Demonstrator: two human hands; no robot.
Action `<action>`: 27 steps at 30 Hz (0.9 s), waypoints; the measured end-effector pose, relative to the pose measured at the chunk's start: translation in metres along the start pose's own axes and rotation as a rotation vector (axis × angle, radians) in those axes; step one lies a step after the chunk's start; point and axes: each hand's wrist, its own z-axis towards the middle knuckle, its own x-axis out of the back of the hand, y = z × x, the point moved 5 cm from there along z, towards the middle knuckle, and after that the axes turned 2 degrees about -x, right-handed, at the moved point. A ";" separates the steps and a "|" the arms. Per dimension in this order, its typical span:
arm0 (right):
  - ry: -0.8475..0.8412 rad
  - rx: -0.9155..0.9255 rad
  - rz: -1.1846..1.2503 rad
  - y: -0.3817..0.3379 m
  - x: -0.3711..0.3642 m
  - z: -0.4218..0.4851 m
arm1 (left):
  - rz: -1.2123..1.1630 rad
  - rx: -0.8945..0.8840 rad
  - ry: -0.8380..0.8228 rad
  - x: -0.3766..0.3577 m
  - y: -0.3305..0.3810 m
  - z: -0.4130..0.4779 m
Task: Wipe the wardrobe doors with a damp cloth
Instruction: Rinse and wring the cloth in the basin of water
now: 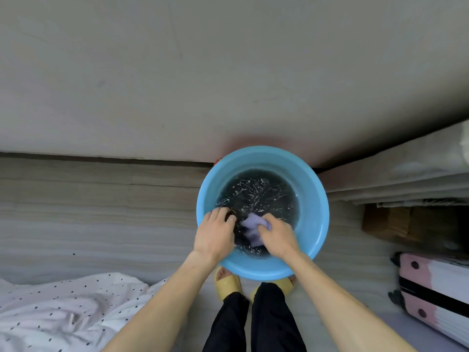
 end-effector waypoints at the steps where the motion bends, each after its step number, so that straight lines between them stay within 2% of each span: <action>1: 0.029 -0.044 0.101 0.002 0.007 -0.010 | 0.045 -0.027 0.009 0.000 -0.004 -0.004; 4: 0.083 -0.138 0.394 0.008 0.022 -0.036 | 0.172 -0.055 -0.007 -0.002 -0.007 -0.017; 8: 0.124 -0.226 0.504 0.020 0.028 -0.041 | 0.159 -0.033 -0.060 -0.005 -0.004 -0.027; 14: 0.194 -0.285 0.957 0.025 0.025 -0.030 | 0.199 -0.017 -0.056 -0.004 -0.003 -0.025; 17: 0.155 -0.308 0.961 0.027 0.019 -0.023 | 0.192 -0.018 -0.051 -0.007 -0.002 -0.024; 20: 0.195 -0.310 0.810 0.024 0.021 -0.024 | 0.185 -0.015 -0.036 -0.008 -0.002 -0.023; 27: 0.302 -0.363 0.711 0.019 0.013 -0.018 | 0.179 0.010 0.008 -0.014 -0.004 -0.021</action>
